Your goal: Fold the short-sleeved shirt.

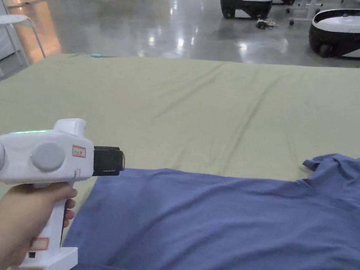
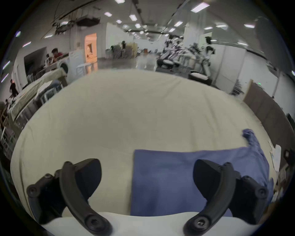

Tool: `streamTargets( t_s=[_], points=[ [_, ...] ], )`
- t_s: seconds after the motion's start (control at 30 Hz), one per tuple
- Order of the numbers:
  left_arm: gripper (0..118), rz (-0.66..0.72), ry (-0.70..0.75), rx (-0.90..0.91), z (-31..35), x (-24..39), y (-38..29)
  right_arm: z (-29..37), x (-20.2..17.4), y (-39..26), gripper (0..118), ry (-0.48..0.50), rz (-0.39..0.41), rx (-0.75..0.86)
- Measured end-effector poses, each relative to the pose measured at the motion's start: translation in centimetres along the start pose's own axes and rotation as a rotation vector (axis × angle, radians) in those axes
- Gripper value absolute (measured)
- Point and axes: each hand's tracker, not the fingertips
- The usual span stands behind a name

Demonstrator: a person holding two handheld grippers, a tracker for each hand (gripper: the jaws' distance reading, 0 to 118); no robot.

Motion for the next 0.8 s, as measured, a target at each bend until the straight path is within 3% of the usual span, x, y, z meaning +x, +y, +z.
streamTargets(
  t_s=[0.1, 0.13, 0.2, 0.3, 0.43, 0.53, 0.57, 0.6, 0.63, 0.67, 0.7, 0.8],
  points=[
    [102, 0.065, 0.037, -0.091, -3.7, -0.7, -0.2, -1.6, -0.3, -0.6, 0, 0.02, 0.003, -0.037],
    [89, 0.085, 0.015, -0.148, -4.4, -0.7, -0.5, -2.0, -0.3, -0.8, 0, 0.016, 0.012, -0.052],
    [81, -0.005, 0.067, -0.127, -4.6, 0.2, -1.2, -2.7, -0.1, -1.1, 0, 0.003, 0.028, -0.079],
    [0, -0.152, 0.041, -0.058, -2.6, 2.6, -1.5, -3.6, 0.7, -1.1, 0, -0.003, 0.004, -0.103],
    [0, -0.222, -0.066, -0.05, -0.4, 4.3, -2.4, -5.7, 2.5, -0.2, 1, -0.056, -0.037, -0.119],
    [0, -0.275, -0.016, 0.052, 0.5, 3.3, -2.2, -7.9, 5.0, 1.1, 26, -0.116, -0.067, -0.108],
    [0, -0.262, -0.04, 0.055, 1.0, 3.1, -2.2, -9.0, 6.0, 1.6, 26, -0.149, -0.105, -0.12],
    [0, -0.244, -0.057, 0.057, 1.4, 3.0, -2.2, -10.8, 8.0, 1.9, 53, -0.167, -0.147, -0.145],
    [0, -0.24, -0.069, 0.062, 1.9, 3.0, -2.3, -12.6, 9.2, 2.1, 95, -0.18, -0.182, -0.176],
    [0, -0.245, -0.071, 0.063, 2.4, 3.0, -2.1, -14.0, 9.9, 2.1, 111, -0.178, -0.19, -0.196],
    [0, -0.255, -0.072, 0.062, 2.7, 3.1, -2.3, -15.5, 10.6, 2.2, 113, -0.182, -0.195, -0.223],
    [0, -0.285, -0.074, 0.056, 2.8, 3.2, -2.7, -19.7, 12.0, 1.7, 104, -0.198, -0.225, -0.312]
  ],
)
